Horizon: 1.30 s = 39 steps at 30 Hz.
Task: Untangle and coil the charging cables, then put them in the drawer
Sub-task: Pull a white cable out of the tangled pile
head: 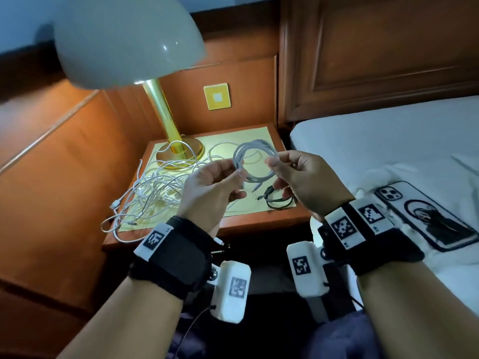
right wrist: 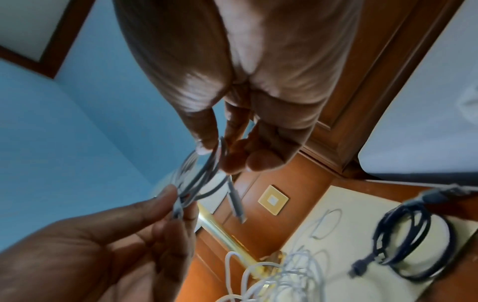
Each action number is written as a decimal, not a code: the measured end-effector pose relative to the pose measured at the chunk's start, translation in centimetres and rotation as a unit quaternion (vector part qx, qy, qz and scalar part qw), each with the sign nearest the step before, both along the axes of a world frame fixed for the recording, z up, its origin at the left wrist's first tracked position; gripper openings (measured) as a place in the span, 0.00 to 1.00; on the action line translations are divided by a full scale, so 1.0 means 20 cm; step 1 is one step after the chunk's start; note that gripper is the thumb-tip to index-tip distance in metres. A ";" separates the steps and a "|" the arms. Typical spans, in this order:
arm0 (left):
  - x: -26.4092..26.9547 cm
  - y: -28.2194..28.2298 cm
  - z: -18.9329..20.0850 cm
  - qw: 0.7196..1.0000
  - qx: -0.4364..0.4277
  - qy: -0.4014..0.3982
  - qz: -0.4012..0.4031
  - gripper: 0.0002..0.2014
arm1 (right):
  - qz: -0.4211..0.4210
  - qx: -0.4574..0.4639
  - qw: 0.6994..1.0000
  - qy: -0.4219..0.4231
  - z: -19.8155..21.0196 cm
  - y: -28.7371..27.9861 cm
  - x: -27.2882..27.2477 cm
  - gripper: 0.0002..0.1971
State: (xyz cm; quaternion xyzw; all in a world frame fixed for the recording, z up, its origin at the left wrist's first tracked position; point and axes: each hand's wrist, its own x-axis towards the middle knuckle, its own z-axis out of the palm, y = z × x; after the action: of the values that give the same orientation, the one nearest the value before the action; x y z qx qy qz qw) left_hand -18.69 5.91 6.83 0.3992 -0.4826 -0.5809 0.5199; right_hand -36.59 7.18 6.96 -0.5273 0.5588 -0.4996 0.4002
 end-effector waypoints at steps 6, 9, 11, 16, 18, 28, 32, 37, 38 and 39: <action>-0.14 -0.25 -0.14 0.999 0.015 -0.043 0.005 0.03 | -0.075 0.013 0.996 0.055 -0.11 -0.17 -0.10 0.11; -0.17 -0.35 -0.16 0.996 -0.003 -0.084 -0.023 0.06 | -0.092 0.034 0.995 -0.006 -0.15 -0.23 -0.14 0.10; -0.17 -0.38 -0.18 0.993 -0.004 -0.112 -0.049 0.06 | -0.093 0.036 0.995 -0.032 -0.19 -0.26 -0.14 0.08; -0.16 -0.40 -0.18 0.993 0.080 -0.044 -0.075 0.08 | -0.089 0.029 0.988 -0.124 -0.23 -0.28 -0.12 0.05; -0.17 -0.39 -0.19 0.993 0.086 -0.044 -0.068 0.08 | -0.096 0.024 0.985 -0.141 -0.24 -0.28 -0.11 0.04; -0.19 -0.34 -0.18 0.996 0.071 -0.044 -0.039 0.05 | -0.130 -0.001 0.981 -0.145 -0.25 -0.23 -0.08 0.05; -0.19 -0.33 -0.20 0.995 0.070 -0.065 -0.029 0.07 | -0.119 0.008 0.983 -0.139 -0.26 -0.22 -0.09 0.04; -0.19 -0.33 -0.21 0.994 0.087 -0.048 -0.034 0.04 | -0.100 0.045 0.985 -0.135 -0.27 -0.24 -0.11 0.04; -0.19 -0.33 -0.21 0.994 0.089 -0.041 -0.038 0.04 | -0.096 0.048 0.984 -0.141 -0.27 -0.24 -0.11 0.04; -0.19 -0.33 -0.20 0.994 0.091 -0.037 -0.039 0.04 | -0.092 0.051 0.985 -0.139 -0.26 -0.24 -0.12 0.05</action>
State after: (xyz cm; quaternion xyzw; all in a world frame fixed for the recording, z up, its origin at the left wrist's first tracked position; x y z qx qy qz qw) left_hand -22.49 -0.73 2.76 0.4469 -0.4618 -0.6268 0.4406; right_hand -38.91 2.47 1.70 -0.3785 0.5683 -0.5735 0.4526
